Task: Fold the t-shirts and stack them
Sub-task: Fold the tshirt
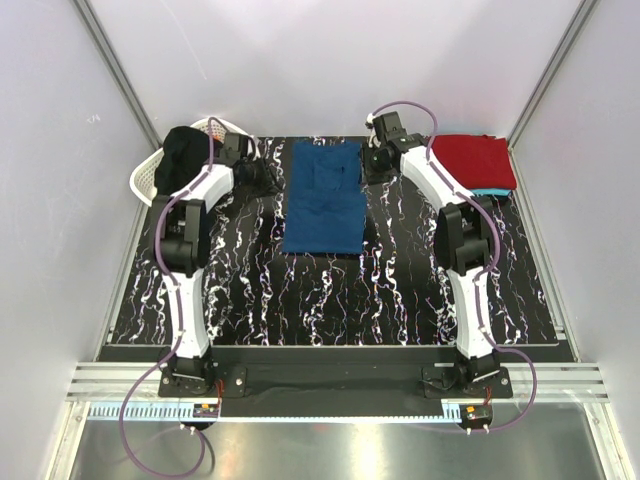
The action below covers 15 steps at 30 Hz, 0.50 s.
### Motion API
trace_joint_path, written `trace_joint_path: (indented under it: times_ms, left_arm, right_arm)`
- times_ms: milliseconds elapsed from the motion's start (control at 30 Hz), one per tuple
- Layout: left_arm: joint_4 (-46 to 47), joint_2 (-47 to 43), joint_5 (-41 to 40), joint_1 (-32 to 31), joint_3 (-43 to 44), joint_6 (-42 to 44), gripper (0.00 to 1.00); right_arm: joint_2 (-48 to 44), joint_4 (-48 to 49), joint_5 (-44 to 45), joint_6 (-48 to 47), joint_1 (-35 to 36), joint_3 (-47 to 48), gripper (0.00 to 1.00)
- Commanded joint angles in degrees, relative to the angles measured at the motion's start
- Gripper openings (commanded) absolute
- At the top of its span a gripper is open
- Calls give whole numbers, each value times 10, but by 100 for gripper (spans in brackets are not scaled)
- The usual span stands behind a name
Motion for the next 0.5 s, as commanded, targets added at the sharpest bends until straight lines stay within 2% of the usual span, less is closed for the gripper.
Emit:
trace_joint_path:
  times_ms: [0, 100, 200, 300, 467]
  left_arm:
    - [8, -79, -63, -13, -29, 20, 31]
    - [20, -102, -75, -28, -67, 21, 31]
    - [31, -94, -58, -40, -81, 21, 31]
    - [25, -77, -41, -41, -80, 27, 32]
    - [-19, -94, -85, -40, -101, 48, 40]
  right_arm:
    - [-50, -19, -8, 23, -2, -17, 38]
    - [-78, 17, -31, 38, -2, -82, 26]
    - [-79, 37, -38, 44, -1, -118, 22]
    - [-81, 38, -46, 47, -2, -134, 27]
    - [-114, 37, -70, 63, -2, -185, 36]
